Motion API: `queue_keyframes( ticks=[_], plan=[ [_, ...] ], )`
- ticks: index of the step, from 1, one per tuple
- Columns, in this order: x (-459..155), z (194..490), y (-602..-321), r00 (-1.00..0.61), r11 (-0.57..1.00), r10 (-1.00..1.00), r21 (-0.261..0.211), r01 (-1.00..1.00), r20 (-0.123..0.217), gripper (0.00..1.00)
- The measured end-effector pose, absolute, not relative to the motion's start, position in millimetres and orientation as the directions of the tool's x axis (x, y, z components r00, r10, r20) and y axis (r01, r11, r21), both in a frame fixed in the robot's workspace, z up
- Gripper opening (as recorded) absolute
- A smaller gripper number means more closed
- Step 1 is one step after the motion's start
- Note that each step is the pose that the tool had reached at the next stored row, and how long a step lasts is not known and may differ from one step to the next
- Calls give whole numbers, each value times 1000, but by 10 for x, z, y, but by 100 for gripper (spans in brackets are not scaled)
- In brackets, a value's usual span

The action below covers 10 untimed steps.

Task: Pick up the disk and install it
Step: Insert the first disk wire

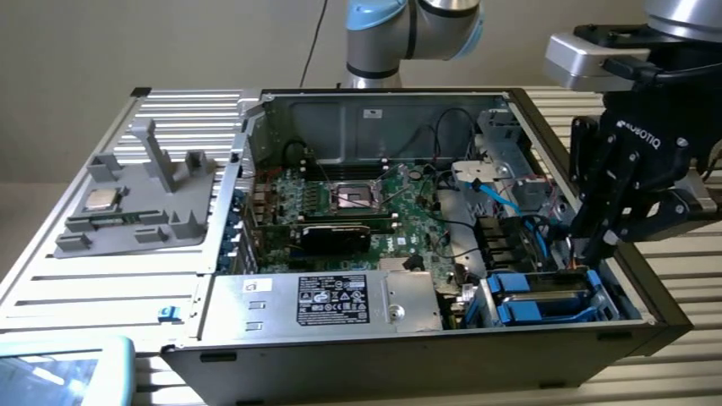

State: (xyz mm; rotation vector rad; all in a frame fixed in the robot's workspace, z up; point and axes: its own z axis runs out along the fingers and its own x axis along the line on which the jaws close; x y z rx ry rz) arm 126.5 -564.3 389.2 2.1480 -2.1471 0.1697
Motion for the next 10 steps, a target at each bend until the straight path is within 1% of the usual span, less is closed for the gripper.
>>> queue_keyframes(
  ticks=[5, 10],
  plan=[
    [1262, 4012, -5628, -1, -1, -986, -12, -1000, 164, 32],
    [1210, 4050, -5598, -2, -1, -984, -18, -1000, 176, 32]
  ],
)
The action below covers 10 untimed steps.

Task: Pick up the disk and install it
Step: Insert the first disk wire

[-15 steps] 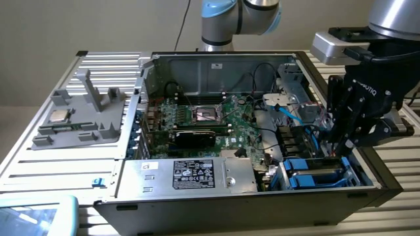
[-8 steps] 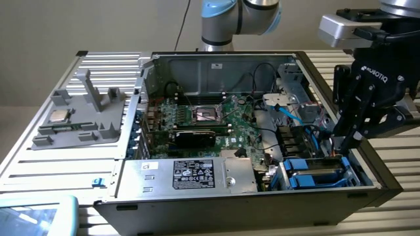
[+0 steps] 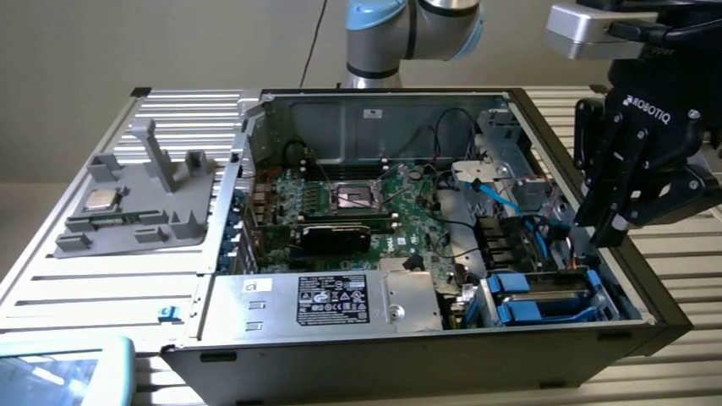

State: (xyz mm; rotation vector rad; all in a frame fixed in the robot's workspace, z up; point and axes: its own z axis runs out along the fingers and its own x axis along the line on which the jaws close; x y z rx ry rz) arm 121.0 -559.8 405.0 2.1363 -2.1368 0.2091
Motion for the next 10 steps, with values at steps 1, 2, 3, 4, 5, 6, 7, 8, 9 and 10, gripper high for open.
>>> queue_keyframes(
  ticks=[1, 2, 3, 4, 5, 6, 7, 8, 9, 10],
  plan=[
    [1193, 4053, -5590, -2, -1, -984, -18, -1000, 177, 32],
    [1184, 4056, -5576, -2, -1, -984, -18, -1000, 179, 32],
    [1181, 4058, -5556, -2, -1, -984, -18, -1000, 181, 32],
    [1180, 4060, -5532, -2, -1, -983, -18, -1000, 183, 32],
    [1180, 4060, -5509, -2, -2, -983, -18, -1000, 184, 32],
    [1180, 4059, -5490, -2, -2, -983, -18, -1000, 185, 32],
    [1179, 4061, -5488, -2, -2, -983, -18, -1000, 186, 32],
    [1179, 4060, -5488, -2, -1, -983, -18, -1000, 186, 32],
    [1179, 4060, -5488, -2, -2, -983, -18, -1000, 186, 32],
    [1179, 4060, -5488, -2, -1, -983, -18, -1000, 186, 32]
  ],
)
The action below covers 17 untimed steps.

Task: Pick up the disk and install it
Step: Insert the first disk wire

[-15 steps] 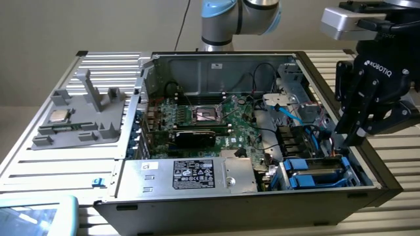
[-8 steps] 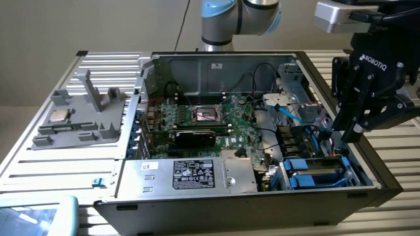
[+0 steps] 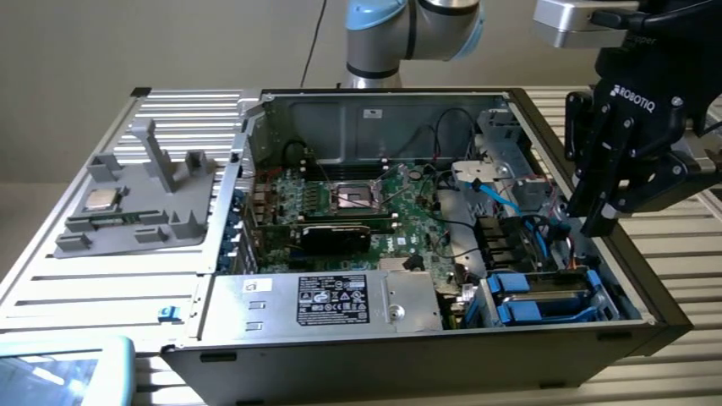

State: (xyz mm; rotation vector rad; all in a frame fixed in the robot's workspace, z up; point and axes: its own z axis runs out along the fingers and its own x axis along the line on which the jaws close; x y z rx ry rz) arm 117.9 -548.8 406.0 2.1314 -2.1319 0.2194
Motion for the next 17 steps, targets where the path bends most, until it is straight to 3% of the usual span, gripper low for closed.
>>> queue_keyframes(
  ticks=[17],
  plan=[
    [1097, 4057, -5450, -2, -2, -981, -19, -1000, 196, 32]
  ],
)
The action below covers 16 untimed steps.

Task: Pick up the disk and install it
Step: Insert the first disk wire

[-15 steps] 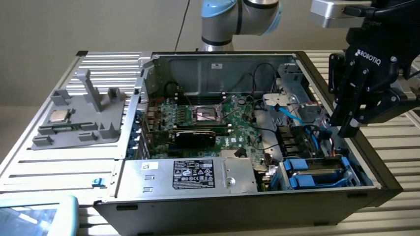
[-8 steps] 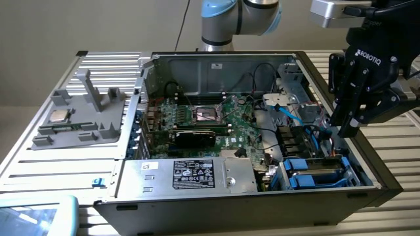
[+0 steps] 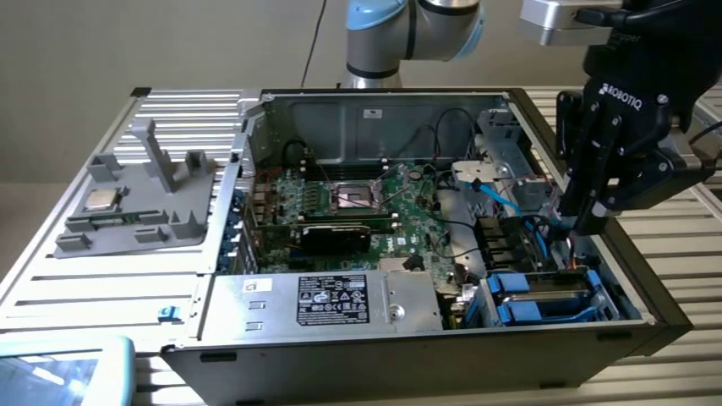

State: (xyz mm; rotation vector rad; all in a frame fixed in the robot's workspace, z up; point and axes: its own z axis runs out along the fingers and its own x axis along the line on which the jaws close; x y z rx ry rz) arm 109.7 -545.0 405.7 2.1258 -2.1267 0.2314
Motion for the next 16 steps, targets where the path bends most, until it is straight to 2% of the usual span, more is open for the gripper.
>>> queue_keyframes(
  ticks=[8, 16],
  plan=[
    [1075, 4025, -5303, -3, 1, -975, -8, -1000, 224, 32],
    [1103, 3979, -5289, -12, 25, -974, 55, -998, 226, 32]
  ],
)
